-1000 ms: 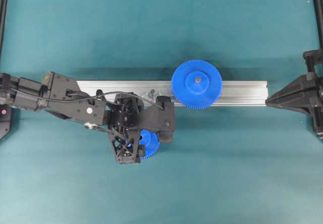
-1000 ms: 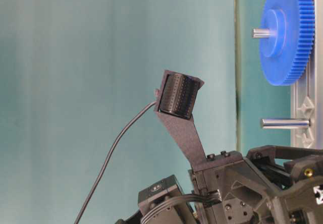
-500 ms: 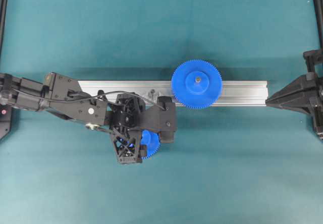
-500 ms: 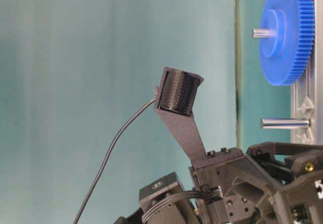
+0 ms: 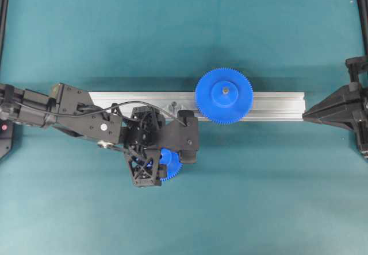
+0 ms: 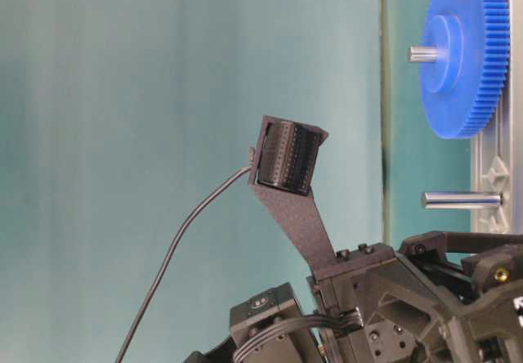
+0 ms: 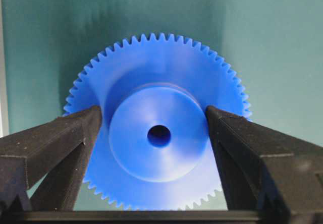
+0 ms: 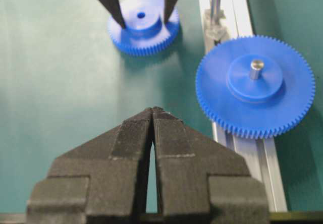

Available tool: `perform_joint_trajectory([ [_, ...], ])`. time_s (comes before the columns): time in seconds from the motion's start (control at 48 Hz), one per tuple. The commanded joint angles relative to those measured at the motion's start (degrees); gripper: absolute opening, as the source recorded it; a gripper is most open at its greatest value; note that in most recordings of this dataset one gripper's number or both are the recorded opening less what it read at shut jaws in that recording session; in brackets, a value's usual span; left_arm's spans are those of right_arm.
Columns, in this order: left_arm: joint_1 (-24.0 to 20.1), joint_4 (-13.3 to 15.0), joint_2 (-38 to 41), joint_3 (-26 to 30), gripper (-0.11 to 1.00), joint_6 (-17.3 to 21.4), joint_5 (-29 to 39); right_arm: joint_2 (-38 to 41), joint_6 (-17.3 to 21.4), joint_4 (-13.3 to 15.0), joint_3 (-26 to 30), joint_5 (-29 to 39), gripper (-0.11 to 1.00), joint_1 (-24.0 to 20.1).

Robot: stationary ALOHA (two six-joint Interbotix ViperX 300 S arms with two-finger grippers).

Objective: Find the location of the shaft and insert the small gear.
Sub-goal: 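Close the left gripper on the small blue gear's hub and lift it, then carry the held gear up over the empty left shaft on the rail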

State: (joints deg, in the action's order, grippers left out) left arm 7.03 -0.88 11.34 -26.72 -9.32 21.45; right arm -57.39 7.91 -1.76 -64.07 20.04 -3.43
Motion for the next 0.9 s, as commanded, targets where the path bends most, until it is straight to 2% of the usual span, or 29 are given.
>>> perform_joint_trajectory([
  [0.0, 0.1, -0.2, -0.4, 0.6, 0.84, 0.2, 0.1, 0.4, 0.5, 0.1, 0.5, -0.2, 0.07, -0.2],
  [0.083, 0.1, -0.2, -0.5, 1.0, 0.77, 0.4, 0.1, 0.4, 0.5, 0.1, 0.4, -0.2, 0.07, -0.2],
  [0.167, 0.1, -0.2, -0.6, 1.1, 0.63, 0.5, 0.1, 0.4, 0.5, 0.1, 0.4, -0.2, 0.07, -0.1],
  [0.375, 0.1, -0.2, -1.6, 1.8, 0.63, 1.7, 0.4, 0.4, 0.5, 0.1, 0.3, -0.3, 0.07, -0.1],
  [0.5, 0.1, -0.2, -2.2, 3.1, 0.63, 2.5, 3.0, 0.4, 0.5, 0.1, 0.2, -0.2, 0.07, -0.1],
  [0.688, 0.1, -0.2, -2.8, 6.0, 0.63, 5.2, 7.3, 0.4, 0.5, 0.2, -0.1, -0.3, 0.07, -0.1],
  [0.875, -0.1, -0.2, -3.7, 7.8, 0.63, 7.5, 8.3, 0.2, 0.5, 0.2, -0.4, -0.7, 0.07, -0.1],
])
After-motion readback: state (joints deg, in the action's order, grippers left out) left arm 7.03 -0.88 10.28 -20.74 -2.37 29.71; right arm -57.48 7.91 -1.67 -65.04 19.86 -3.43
